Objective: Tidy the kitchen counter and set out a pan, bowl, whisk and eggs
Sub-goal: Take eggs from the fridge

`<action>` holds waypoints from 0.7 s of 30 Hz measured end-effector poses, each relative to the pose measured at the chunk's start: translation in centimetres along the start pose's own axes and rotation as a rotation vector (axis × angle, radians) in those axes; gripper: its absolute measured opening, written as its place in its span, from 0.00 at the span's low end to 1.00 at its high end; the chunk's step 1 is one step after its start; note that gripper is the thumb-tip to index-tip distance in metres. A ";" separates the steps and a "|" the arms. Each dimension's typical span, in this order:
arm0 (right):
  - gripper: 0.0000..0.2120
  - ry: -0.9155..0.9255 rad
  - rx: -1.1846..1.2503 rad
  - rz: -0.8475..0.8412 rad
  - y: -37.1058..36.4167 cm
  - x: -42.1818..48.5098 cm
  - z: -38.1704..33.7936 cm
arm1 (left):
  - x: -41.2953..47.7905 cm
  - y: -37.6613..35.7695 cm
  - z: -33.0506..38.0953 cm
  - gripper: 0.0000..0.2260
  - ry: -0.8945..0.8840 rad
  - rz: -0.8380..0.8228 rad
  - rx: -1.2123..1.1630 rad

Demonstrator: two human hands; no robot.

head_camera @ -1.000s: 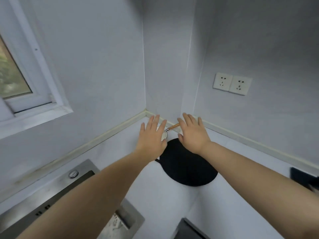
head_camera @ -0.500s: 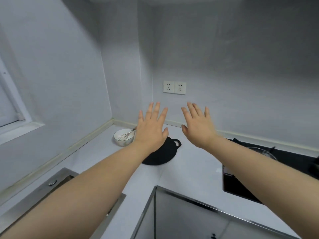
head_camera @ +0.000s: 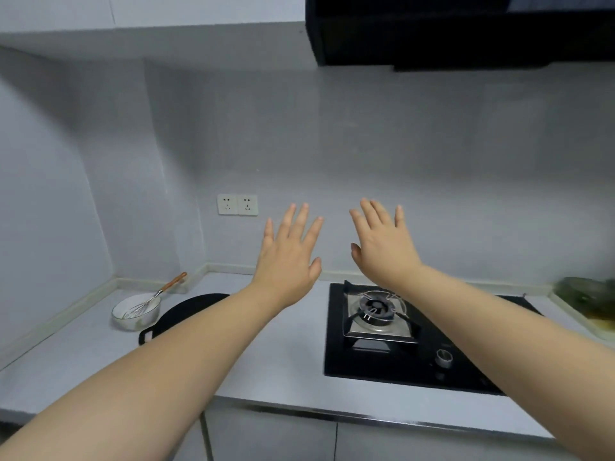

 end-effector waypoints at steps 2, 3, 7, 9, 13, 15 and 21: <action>0.30 -0.018 -0.037 0.001 1.2 -2.2 3.5 | 0.8 1.1 4.0 0.31 -0.029 0.022 -0.022; 0.30 -0.029 -0.053 0.000 1.8 -3.4 5.2 | 1.2 1.6 6.0 0.31 -0.042 0.037 -0.036; 0.30 -0.082 -0.106 0.012 4.1 -9.2 12.7 | 1.9 3.5 15.5 0.31 -0.105 0.067 -0.103; 0.30 -0.109 -0.133 0.016 5.2 -11.8 16.2 | 2.1 4.2 19.5 0.31 -0.147 0.085 -0.111; 0.30 -0.174 -0.208 0.002 7.3 -18.7 24.1 | 2.2 6.2 29.5 0.32 -0.230 0.138 -0.151; 0.30 -0.210 -0.238 0.014 8.0 -21.6 27.4 | 2.4 7.2 33.7 0.32 -0.252 0.163 -0.183; 0.30 -0.338 -0.298 0.015 10.9 -27.8 36.0 | 3.4 10.2 44.0 0.31 -0.322 0.212 -0.239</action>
Point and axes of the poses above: each hand's wrist, its own x-axis towards the middle knuckle, its own y-axis out of the back of the hand, z = x × y, the point moved 1 cm from there along x, towards the middle knuckle, and after that the axes turned 15 degrees about y, right-handed, at the moved point
